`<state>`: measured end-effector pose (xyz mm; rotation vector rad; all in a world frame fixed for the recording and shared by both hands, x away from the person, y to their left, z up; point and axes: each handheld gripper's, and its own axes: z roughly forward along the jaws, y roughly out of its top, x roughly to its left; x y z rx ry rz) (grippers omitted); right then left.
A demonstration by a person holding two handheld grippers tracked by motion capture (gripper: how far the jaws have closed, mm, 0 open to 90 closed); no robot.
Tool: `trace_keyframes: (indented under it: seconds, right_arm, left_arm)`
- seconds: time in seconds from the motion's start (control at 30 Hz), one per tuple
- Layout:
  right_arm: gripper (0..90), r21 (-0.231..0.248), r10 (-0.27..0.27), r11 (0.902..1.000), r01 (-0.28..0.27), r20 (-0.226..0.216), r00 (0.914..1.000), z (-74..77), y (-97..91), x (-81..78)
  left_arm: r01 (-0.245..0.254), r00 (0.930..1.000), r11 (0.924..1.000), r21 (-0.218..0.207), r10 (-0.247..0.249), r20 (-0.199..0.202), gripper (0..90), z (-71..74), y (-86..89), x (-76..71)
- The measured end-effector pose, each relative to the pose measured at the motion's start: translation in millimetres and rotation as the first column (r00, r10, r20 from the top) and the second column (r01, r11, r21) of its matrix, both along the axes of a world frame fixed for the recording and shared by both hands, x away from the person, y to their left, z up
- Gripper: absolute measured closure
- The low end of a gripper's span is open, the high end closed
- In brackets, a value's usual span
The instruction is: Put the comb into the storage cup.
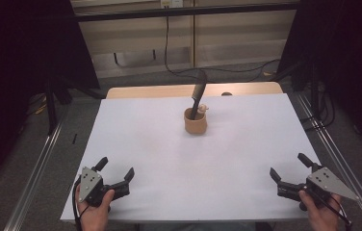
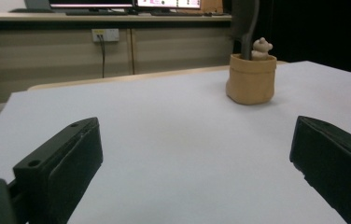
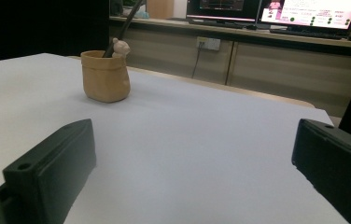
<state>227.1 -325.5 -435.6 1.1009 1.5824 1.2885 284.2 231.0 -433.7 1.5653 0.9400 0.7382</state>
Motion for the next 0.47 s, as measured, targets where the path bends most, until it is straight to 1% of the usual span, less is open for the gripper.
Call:
trace_keyframes:
  seconds: [0.07,0.1,0.13,0.17,0.2,0.23,0.27,0.33,0.4,0.47]
  right_arm:
    - [0.0,0.003,0.000,1.0000,0.000,-0.003,1.0000,0.0,0.1,-0.1]
    - [0.0,0.000,0.000,1.0000,0.000,-0.001,1.0000,-0.1,0.0,0.0]
    - [0.0,0.003,0.001,1.0000,-0.001,-0.003,1.0000,-0.1,0.1,0.0]
    - [0.0,0.004,-0.002,1.0000,0.002,-0.004,1.0000,-0.1,0.1,-0.2]
    - [0.0,0.005,-0.005,1.0000,0.005,-0.006,1.0000,-0.1,0.0,-0.4]
    - [0.0,0.007,-0.005,1.0000,0.005,-0.003,1.0000,-0.3,0.0,-0.4]
    - [0.0,0.005,-0.006,1.0000,0.006,-0.001,1.0000,-0.3,-0.3,-0.5]
    - [0.0,0.006,-0.012,0.9999,0.012,-0.003,0.9999,-0.6,-1.3,-0.1]
    - [0.0,0.006,-0.012,0.9999,0.012,-0.006,0.9999,-0.9,-1.8,0.5]
    - [0.0,0.003,-0.011,0.9999,0.011,-0.003,0.9999,-0.9,-1.8,0.3]
  left_arm:
    - [0.005,1.0000,1.0000,0.008,-0.005,-0.002,2.6,-0.7,-1.3,-0.7]
    - [-0.010,0.9998,0.9997,0.023,0.010,0.019,2.7,-1.4,-3.0,-1.9]
    - [-0.017,0.9996,0.9991,0.039,0.016,0.025,2.7,-1.9,-3.6,-2.0]
    - [-0.011,0.9997,0.9990,0.044,0.010,0.022,2.7,-2.4,-4.5,-1.2]
    - [0.001,1.0000,0.9996,0.028,-0.001,0.008,2.7,-2.8,-4.9,0.2]
    - [0.001,1.0000,0.9999,0.011,-0.001,0.003,2.7,-2.5,-4.9,1.2]
    - [-0.003,0.9999,0.9999,0.011,0.003,0.014,2.7,-1.9,-5.4,1.9]
    - [-0.006,0.9996,0.9996,0.026,0.005,0.029,2.6,-0.7,-5.2,2.6]
    - [-0.006,0.9997,0.9999,0.011,0.006,0.023,2.7,-1.0,-4.9,4.1]
    - [-0.008,0.9997,0.9999,0.015,0.007,0.022,2.8,-1.0,-4.6,4.5]
